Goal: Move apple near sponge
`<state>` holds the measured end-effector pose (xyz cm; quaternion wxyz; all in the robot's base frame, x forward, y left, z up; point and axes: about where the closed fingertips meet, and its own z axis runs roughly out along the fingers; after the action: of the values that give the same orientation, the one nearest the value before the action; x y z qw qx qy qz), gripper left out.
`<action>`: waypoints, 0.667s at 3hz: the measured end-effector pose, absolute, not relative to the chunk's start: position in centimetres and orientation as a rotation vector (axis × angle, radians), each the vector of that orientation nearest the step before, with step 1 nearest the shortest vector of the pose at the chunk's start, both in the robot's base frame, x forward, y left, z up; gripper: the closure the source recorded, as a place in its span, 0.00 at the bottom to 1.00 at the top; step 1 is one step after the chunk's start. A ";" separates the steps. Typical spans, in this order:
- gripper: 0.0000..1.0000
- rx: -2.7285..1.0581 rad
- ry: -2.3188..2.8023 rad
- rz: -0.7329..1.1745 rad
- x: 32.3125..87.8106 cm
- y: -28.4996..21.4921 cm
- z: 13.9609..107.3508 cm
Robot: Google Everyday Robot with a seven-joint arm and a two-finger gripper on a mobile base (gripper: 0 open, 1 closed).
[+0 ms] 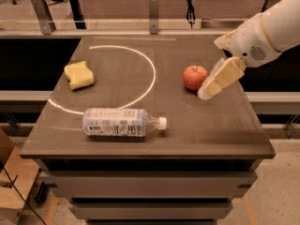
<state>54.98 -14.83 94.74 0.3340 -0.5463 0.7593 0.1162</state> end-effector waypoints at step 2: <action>0.00 -1.269 1.919 0.495 59.9 -12.1 91.0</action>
Offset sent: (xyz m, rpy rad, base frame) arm 0.0794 0.0381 -0.0574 0.3371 0.0205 -0.0425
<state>59.89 -12.11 91.00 0.3841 -0.4980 0.7528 0.1943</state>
